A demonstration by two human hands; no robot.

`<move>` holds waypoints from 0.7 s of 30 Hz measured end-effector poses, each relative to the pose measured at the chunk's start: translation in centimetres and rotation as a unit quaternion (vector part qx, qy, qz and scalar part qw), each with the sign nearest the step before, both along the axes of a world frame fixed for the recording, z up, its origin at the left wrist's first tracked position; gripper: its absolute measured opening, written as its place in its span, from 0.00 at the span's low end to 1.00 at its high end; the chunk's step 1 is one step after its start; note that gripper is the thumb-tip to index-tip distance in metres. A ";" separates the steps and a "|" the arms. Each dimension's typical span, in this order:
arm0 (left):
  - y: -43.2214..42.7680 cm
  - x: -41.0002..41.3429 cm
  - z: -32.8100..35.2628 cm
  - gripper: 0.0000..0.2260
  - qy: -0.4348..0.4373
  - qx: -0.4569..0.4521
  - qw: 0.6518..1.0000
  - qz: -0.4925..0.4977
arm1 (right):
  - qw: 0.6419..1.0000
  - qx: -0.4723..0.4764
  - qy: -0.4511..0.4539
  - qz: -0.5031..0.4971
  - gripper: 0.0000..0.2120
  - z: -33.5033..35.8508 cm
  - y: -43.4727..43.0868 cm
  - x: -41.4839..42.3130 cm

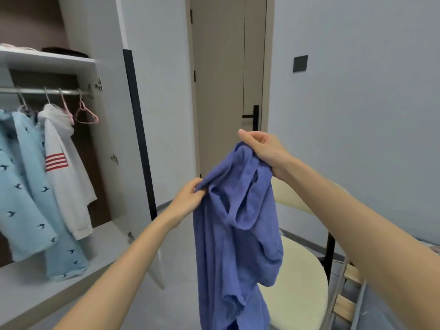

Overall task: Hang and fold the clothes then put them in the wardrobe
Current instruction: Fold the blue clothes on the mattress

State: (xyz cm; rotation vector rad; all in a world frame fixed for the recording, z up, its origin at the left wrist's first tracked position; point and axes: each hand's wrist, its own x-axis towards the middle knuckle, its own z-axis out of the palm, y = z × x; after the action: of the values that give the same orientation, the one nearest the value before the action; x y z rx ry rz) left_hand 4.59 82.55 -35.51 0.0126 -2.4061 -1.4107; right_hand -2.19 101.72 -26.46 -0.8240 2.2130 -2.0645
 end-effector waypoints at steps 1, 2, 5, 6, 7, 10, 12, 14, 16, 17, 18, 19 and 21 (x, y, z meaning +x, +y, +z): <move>-0.6 0.2 0.3 0.10 0.001 0.012 0.999 0.031 | 0.999 0.049 0.019 -0.011 0.14 -0.2 0.2 0.0; -1.2 0.3 0.5 0.11 0.005 0.026 0.998 0.061 | 0.992 0.113 0.048 -0.012 0.15 -0.5 0.4 -0.1; -2.6 0.6 1.3 0.12 0.037 0.035 0.995 0.089 | 0.924 0.368 0.101 0.031 0.20 -1.4 0.5 -0.1; -2.8 0.7 1.6 0.11 0.046 0.026 0.995 0.085 | 0.893 0.434 0.111 0.033 0.22 -1.7 0.2 -0.1; -3.0 0.8 1.7 0.11 0.050 0.019 0.995 0.081 | 0.872 0.470 0.130 0.025 0.23 -2.0 -0.1 -0.2; -3.6 1.2 1.7 0.03 0.029 0.030 0.997 0.062 | 0.890 0.420 0.178 -0.021 0.17 -2.1 -1.2 -0.2; -4.0 1.7 1.2 0.17 0.009 0.006 0.999 0.030 | 0.933 0.324 0.154 -0.028 0.14 -1.5 -1.6 -0.1; -4.2 2.1 0.4 0.30 0.011 -0.121 0.991 0.048 | 0.957 0.256 0.137 -0.024 0.13 -0.9 -2.1 0.2; -4.1 2.1 -0.3 0.31 0.036 -0.239 0.966 0.090 | 0.965 0.215 0.146 -0.028 0.14 -0.5 -3.0 0.6; -3.9 2.0 -0.4 0.29 0.052 -0.250 0.962 0.094 | 0.968 0.198 0.150 -0.039 0.13 -0.3 -3.4 0.8; -3.9 1.8 -0.3 0.28 0.065 -0.243 0.964 0.088 | 0.971 0.179 0.149 -0.053 0.13 -0.1 -3.8 0.8; -3.9 1.6 -0.3 0.26 0.069 -0.233 0.967 0.081 | 0.974 0.158 0.146 -0.067 0.12 0.0 -4.0 0.7; -4.1 1.5 -0.2 0.24 0.048 -0.244 0.965 0.080 | 0.981 0.110 0.130 -0.095 0.10 0.2 -4.1 0.2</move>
State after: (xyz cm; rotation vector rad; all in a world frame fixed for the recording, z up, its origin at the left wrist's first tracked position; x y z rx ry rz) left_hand 6.08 78.42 -35.75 0.0152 -2.5369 -0.7069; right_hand -1.97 97.58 -26.26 -0.9420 2.6962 -1.8224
